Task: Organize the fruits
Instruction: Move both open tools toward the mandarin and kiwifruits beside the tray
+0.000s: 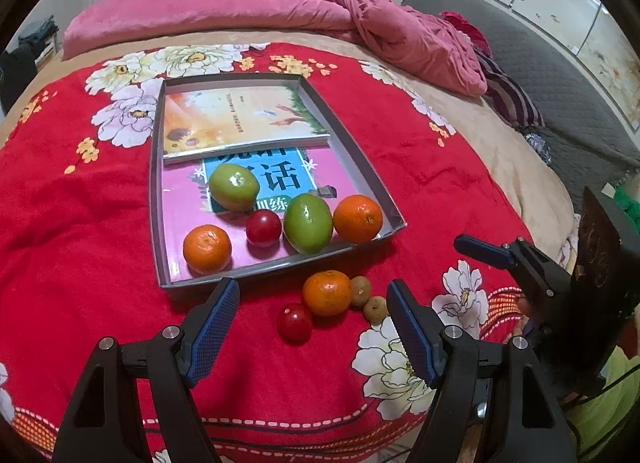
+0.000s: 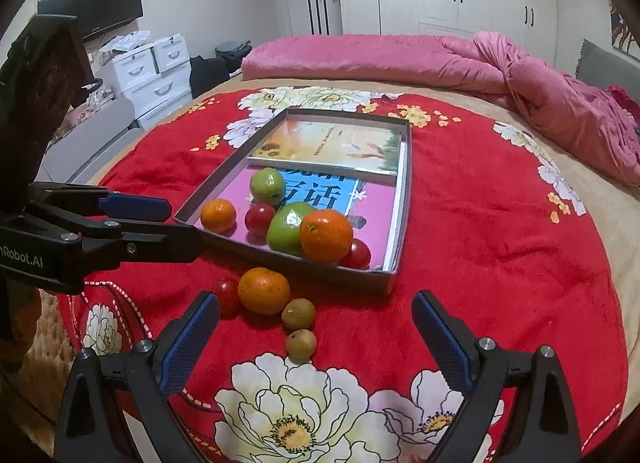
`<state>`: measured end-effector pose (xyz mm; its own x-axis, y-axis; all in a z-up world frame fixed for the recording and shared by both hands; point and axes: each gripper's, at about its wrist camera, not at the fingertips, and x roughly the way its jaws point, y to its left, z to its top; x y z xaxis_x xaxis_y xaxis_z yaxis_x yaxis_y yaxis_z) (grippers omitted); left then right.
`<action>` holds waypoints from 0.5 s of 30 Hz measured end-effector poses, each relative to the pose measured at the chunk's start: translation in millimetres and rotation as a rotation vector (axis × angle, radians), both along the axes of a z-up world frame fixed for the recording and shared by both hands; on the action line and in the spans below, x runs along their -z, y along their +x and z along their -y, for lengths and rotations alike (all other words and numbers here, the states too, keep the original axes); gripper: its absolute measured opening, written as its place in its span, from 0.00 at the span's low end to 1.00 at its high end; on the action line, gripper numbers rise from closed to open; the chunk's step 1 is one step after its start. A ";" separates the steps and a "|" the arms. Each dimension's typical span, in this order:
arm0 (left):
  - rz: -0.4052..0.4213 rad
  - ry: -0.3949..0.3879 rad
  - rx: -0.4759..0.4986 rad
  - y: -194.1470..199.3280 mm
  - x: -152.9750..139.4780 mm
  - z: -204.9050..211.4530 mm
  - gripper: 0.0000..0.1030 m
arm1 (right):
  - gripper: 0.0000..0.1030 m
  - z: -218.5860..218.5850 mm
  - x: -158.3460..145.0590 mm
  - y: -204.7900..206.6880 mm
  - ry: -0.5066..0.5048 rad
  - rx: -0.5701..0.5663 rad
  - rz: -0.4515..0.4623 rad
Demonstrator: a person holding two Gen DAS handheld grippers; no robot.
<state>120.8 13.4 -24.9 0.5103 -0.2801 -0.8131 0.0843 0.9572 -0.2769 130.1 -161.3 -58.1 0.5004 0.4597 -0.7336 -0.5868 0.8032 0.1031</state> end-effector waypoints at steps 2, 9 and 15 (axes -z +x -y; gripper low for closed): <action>-0.005 0.005 0.004 0.0 1.6 1.2 0.75 | 0.99 -0.9 4.4 -0.4 -0.003 -0.002 -0.013; -0.024 0.008 0.014 1.9 8.5 3.0 0.75 | 0.99 -6.5 15.4 -3.1 -0.060 -0.016 -0.014; -0.050 0.016 0.025 3.6 16.6 7.2 0.75 | 0.99 -7.7 26.6 -1.8 -0.091 -0.016 -0.037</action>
<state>124.5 6.2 -41.5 0.4619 -0.2786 -0.8420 0.0942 0.9594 -0.2658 128.3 -153.6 -84.7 0.4655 0.3981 -0.7905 -0.5966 0.8008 0.0520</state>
